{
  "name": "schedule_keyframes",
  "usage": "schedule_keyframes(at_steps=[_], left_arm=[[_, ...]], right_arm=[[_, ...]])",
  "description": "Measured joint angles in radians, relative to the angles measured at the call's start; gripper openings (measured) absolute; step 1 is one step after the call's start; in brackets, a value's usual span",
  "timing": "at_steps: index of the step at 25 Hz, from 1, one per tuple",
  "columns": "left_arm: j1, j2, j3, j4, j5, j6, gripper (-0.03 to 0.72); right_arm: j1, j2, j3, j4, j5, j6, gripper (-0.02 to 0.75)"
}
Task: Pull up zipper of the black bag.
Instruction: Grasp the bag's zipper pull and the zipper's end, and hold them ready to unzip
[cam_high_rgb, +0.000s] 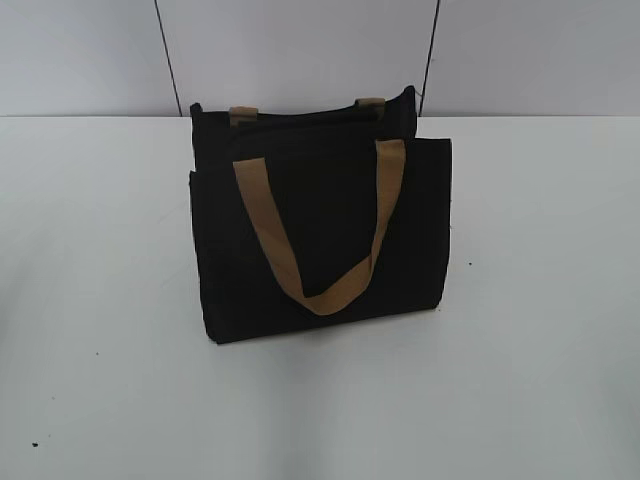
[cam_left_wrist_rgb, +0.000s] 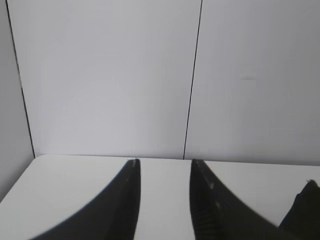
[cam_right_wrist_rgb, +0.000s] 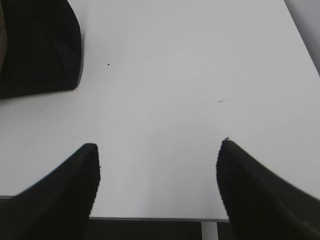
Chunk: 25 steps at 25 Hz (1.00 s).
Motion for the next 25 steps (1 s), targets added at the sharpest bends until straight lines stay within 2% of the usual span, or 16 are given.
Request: schedule_keyframes(at_steps=[2, 5, 10, 15, 19, 25], left_arm=[[-0.004, 0.066, 0.070, -0.008, -0.116, 0.000, 0.262], [-0.048, 0.182, 0.137, 0.000, -0.307, 0.000, 0.262], [-0.159, 0.448, 0.152, 0.086, -0.544, 0.000, 0.262], [-0.201, 0.756, 0.152, 0.122, -0.777, -0.082, 0.272], [-0.202, 0.965, 0.151, 0.271, -0.905, -0.182, 0.295], [-0.202, 1.202, 0.078, 0.477, -0.987, -0.213, 0.329]], right_arm=[[0.000, 0.000, 0.000, 0.000, 0.000, 0.000, 0.559], [0.000, 0.000, 0.000, 0.000, 0.000, 0.000, 0.559], [0.000, 0.000, 0.000, 0.000, 0.000, 0.000, 0.559], [0.000, 0.000, 0.000, 0.000, 0.000, 0.000, 0.559], [0.000, 0.000, 0.000, 0.000, 0.000, 0.000, 0.559], [0.000, 0.000, 0.000, 0.000, 0.000, 0.000, 0.559]])
